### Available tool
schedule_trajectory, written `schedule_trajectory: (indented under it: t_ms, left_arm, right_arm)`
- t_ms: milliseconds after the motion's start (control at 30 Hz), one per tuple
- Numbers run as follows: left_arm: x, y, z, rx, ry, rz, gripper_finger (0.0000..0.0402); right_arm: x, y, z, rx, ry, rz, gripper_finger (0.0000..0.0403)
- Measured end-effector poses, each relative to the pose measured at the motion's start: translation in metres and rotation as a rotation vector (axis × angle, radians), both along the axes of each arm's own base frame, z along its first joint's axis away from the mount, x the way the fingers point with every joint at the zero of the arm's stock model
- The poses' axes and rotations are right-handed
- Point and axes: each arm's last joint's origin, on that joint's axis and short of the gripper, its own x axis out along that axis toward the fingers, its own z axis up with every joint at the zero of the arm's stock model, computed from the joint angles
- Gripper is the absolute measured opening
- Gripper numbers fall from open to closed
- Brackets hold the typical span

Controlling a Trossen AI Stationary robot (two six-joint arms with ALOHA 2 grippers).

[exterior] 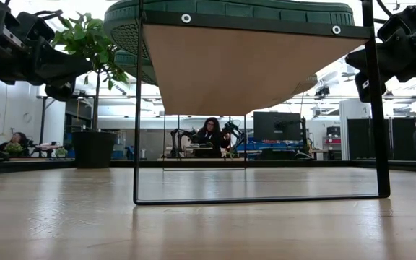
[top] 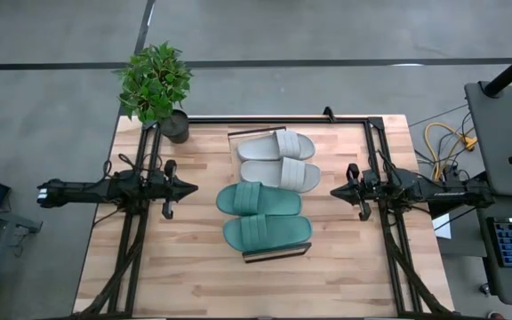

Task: Pick and place slides into the shelf
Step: Return to Home Position

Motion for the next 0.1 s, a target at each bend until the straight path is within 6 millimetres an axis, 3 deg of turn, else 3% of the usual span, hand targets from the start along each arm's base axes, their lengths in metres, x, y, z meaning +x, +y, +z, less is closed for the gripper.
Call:
schedule_trajectory:
  t_ms: [100]
  left_arm:
    - [0.0, 0.0, 0.0001, 0.0, 0.0, 0.0, 0.0]
  right_arm:
    - [0.0, 0.0, 0.0, 0.0, 0.0, 0.0, 0.0009]
